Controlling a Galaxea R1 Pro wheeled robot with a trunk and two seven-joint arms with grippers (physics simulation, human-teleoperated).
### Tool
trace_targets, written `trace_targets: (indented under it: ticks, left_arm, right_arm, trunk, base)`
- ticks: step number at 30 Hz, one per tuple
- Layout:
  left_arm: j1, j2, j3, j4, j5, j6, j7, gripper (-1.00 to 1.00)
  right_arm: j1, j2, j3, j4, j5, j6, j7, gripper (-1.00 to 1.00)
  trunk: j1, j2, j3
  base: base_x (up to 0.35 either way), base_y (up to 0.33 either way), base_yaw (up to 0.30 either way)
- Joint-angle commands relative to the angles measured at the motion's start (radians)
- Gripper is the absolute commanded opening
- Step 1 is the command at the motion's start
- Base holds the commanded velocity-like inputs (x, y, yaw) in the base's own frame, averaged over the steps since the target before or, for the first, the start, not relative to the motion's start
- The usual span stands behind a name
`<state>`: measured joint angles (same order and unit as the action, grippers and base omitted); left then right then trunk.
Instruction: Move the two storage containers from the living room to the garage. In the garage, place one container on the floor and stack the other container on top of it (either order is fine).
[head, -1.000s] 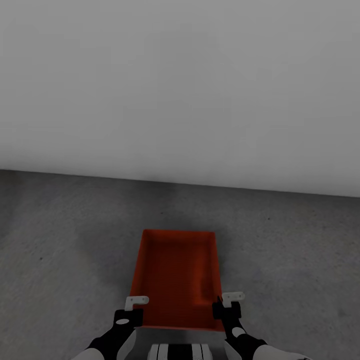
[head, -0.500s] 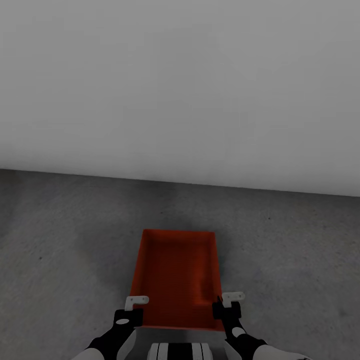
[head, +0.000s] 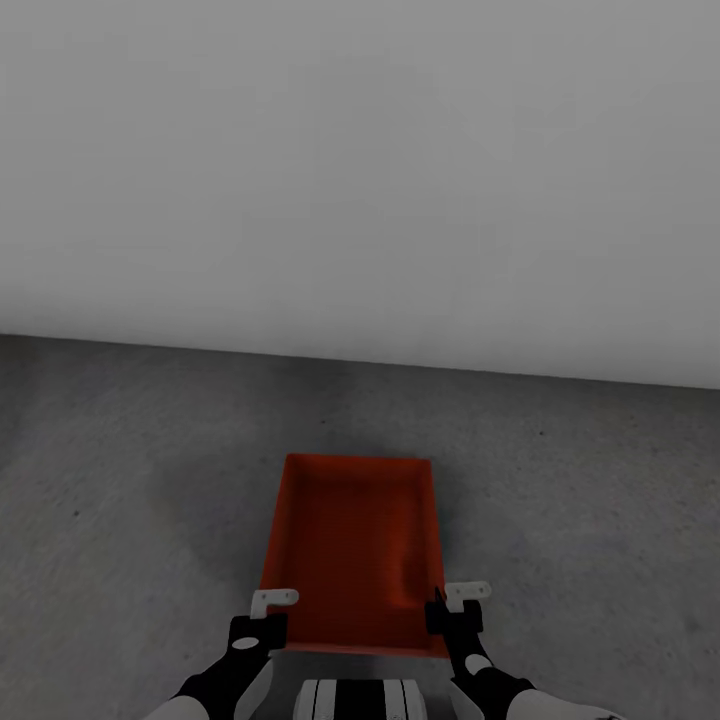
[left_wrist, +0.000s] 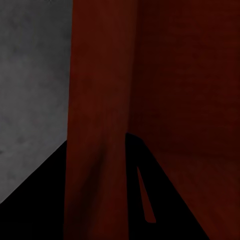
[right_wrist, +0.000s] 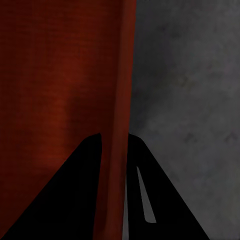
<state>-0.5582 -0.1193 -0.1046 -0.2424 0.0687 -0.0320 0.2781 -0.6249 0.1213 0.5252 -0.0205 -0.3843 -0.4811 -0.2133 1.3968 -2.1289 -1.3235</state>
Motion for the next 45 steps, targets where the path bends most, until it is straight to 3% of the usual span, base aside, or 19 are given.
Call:
trace_targets:
  ticks: [1,44,45]
  left_arm:
    - [0.000,0.004,-0.012,0.012,0.019,0.036,0.010,-1.00]
    - [0.000,0.004,-0.011,0.013,0.020,0.036,0.012,-1.00]
    - [0.000,0.004,-0.011,0.013,0.020,0.036,0.012,1.00]
  right_arm:
    - [-0.001,-0.005,-0.014,0.000,-0.004,-0.001,-0.005,-1.00]
    - [-0.001,-0.005,-0.013,0.000,0.003,-0.001,-0.003,-1.00]
    - [-0.001,-0.005,-0.013,0.000,0.002,-0.001,-0.003,1.00]
  trunk:
    - [0.000,0.000,0.000]
    - [0.000,0.000,0.000]
    - [0.000,0.000,0.000]
  base:
    - [0.000,0.000,0.000]
    - [0.000,0.000,0.000]
    - [0.000,0.000,0.000]
